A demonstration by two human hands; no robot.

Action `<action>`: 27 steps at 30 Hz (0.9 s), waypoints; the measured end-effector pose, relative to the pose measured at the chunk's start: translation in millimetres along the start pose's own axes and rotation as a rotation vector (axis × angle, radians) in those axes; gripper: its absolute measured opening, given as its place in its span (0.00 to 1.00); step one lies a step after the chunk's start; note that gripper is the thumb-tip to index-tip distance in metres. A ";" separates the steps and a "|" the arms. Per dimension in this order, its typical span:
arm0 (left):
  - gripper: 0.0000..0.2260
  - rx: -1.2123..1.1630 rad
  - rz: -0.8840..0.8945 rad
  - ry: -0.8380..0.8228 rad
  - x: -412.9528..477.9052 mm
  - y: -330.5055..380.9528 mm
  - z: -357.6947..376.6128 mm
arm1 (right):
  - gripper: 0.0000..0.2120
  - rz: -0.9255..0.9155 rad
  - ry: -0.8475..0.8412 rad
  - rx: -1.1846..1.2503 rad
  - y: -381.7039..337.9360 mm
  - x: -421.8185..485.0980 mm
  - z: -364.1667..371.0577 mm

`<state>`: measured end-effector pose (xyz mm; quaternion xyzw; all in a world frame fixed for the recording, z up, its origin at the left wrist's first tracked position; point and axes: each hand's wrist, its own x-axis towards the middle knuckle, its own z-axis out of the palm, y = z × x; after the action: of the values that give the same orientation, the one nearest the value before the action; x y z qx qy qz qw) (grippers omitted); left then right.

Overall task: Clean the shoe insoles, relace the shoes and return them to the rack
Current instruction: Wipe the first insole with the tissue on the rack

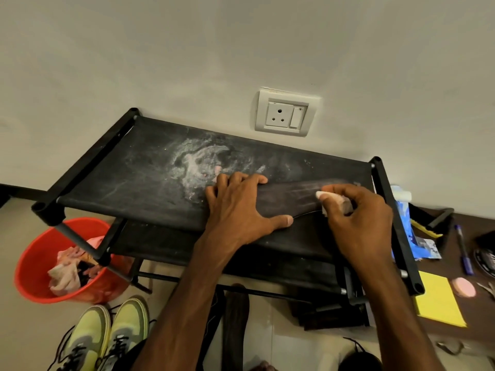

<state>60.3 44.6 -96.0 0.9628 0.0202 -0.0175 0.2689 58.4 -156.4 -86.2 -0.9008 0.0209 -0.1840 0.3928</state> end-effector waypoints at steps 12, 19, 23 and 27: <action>0.41 0.111 0.112 0.073 7.4 3.8 5.6 | 0.04 -0.038 -0.145 -0.044 -6.1 -2.4 13.0; 0.38 0.024 0.120 0.184 7.7 2.9 -0.2 | 0.07 0.013 -0.085 -0.031 -4.0 -4.5 7.2; 0.38 0.007 0.131 0.192 8.4 2.0 1.6 | 0.05 0.024 -0.025 -0.036 -2.6 -4.4 3.9; 0.40 0.021 0.140 0.172 8.8 3.4 3.6 | 0.05 0.026 -0.047 -0.053 -4.6 -6.6 7.4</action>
<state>69.2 40.0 -97.7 0.9626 -0.0241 0.0835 0.2566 54.3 -146.8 -89.6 -0.9147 0.0285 -0.1571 0.3713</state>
